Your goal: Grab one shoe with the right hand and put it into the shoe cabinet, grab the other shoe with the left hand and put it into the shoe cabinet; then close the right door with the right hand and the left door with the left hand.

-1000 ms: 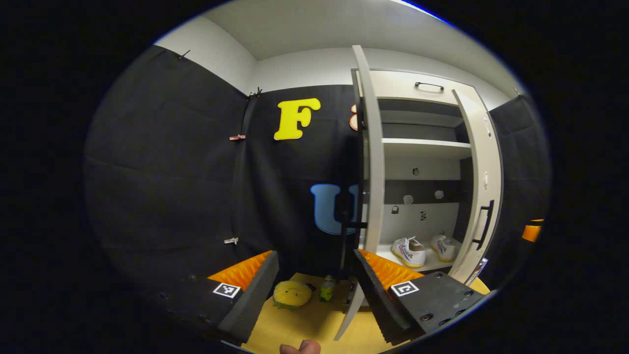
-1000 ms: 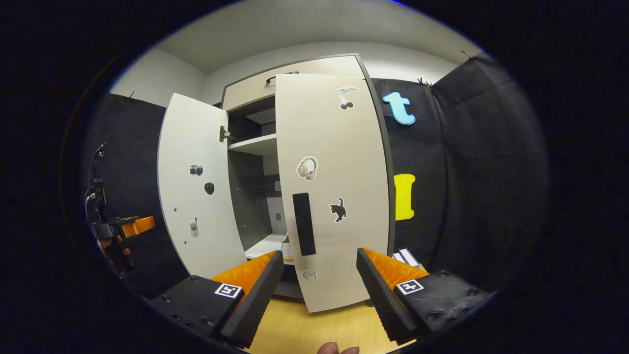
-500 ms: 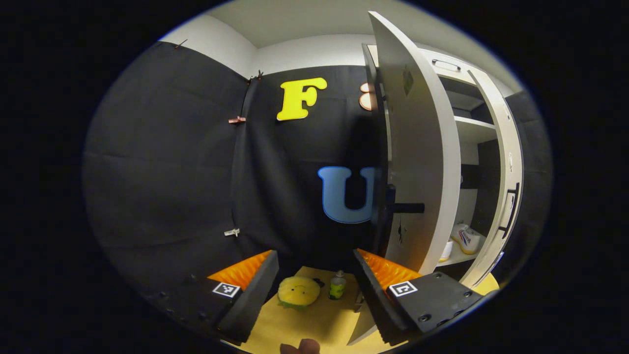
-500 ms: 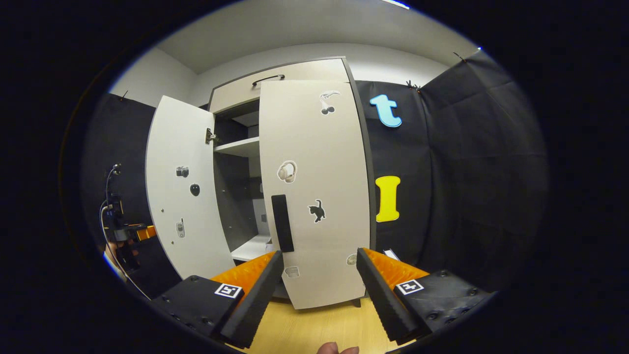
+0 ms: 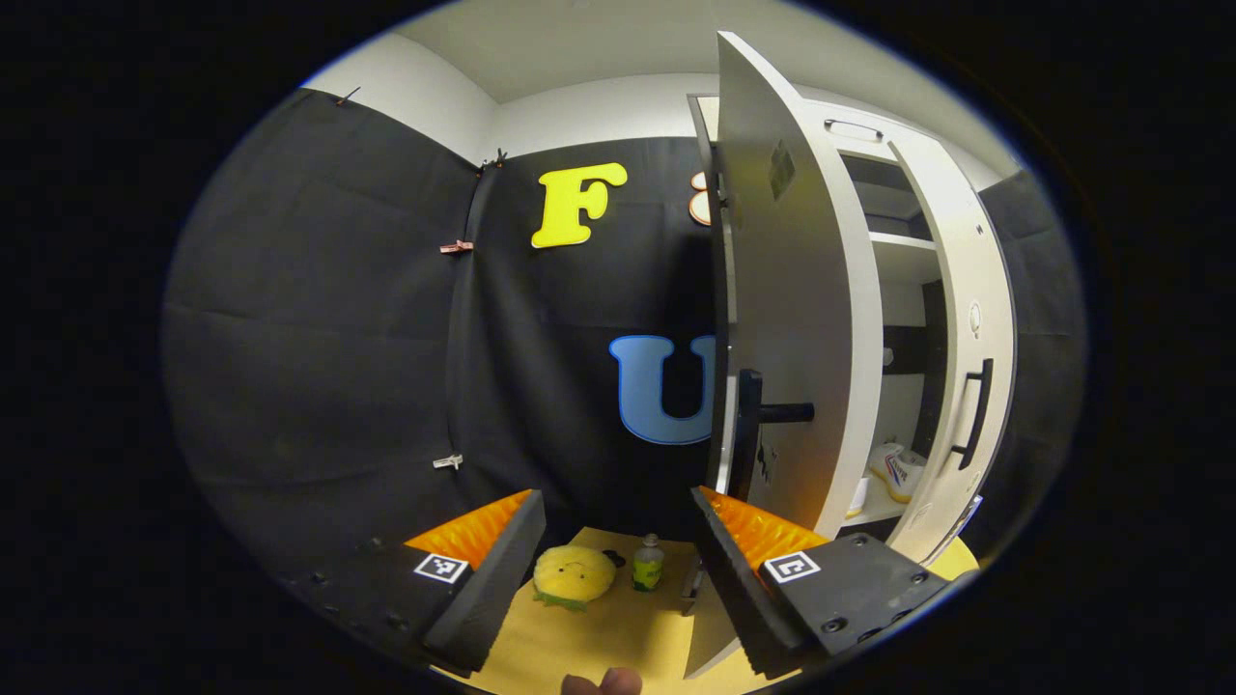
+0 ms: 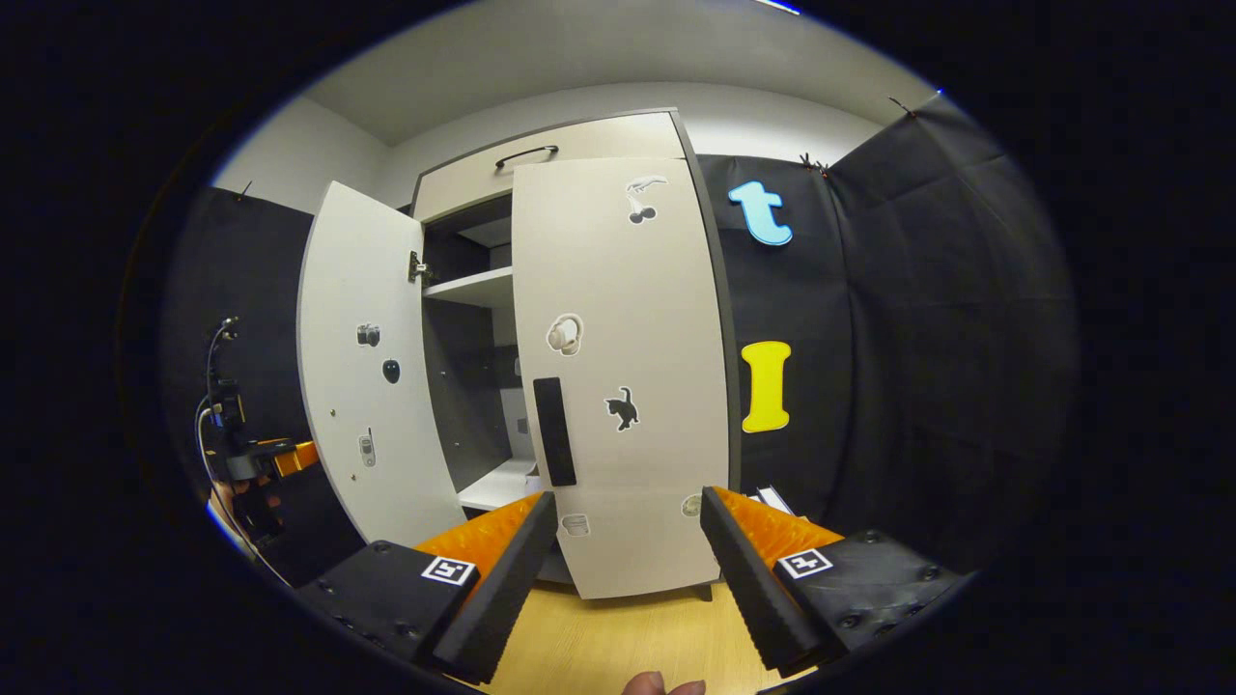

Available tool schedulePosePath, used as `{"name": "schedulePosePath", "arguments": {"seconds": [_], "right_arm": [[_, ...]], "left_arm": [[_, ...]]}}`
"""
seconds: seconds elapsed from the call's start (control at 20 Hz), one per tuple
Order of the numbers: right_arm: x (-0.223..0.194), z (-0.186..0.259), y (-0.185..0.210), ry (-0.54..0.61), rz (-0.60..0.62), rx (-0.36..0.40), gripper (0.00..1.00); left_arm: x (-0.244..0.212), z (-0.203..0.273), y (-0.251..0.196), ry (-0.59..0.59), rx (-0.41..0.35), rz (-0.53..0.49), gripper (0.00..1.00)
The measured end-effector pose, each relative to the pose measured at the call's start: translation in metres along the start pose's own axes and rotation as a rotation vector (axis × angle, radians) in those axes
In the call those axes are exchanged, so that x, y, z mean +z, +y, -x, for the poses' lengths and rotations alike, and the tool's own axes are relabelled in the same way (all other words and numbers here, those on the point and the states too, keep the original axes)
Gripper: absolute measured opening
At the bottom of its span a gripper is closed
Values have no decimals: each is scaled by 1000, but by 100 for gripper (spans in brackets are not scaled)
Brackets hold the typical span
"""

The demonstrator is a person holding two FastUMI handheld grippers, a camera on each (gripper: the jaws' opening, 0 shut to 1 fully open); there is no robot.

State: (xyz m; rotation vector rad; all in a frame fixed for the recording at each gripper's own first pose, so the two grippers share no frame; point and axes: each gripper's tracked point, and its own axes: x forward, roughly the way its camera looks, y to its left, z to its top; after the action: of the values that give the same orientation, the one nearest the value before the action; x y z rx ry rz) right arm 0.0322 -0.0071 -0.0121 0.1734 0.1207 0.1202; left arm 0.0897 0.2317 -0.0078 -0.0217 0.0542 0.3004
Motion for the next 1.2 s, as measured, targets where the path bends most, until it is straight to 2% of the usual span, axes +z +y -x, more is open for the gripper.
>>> {"name": "schedulePosePath", "arguments": {"seconds": [0.4, 0.6, 0.85, 1.2], "right_arm": [[6, 6, -15, -4, -7, -8, 98], [9, 10, -21, -10, -3, -12, 98], [9, 13, -24, -4, -9, -9, 98], [14, 16, -24, -17, -13, -10, 97]], "left_arm": [[2, 7, -89, -2, -142, -1, 95], [0, 13, -142, 5, -238, 4, 95], [-1, 33, -173, 3, -278, -12, 94], [-5, 83, -193, 17, -329, -23, 94]]}}
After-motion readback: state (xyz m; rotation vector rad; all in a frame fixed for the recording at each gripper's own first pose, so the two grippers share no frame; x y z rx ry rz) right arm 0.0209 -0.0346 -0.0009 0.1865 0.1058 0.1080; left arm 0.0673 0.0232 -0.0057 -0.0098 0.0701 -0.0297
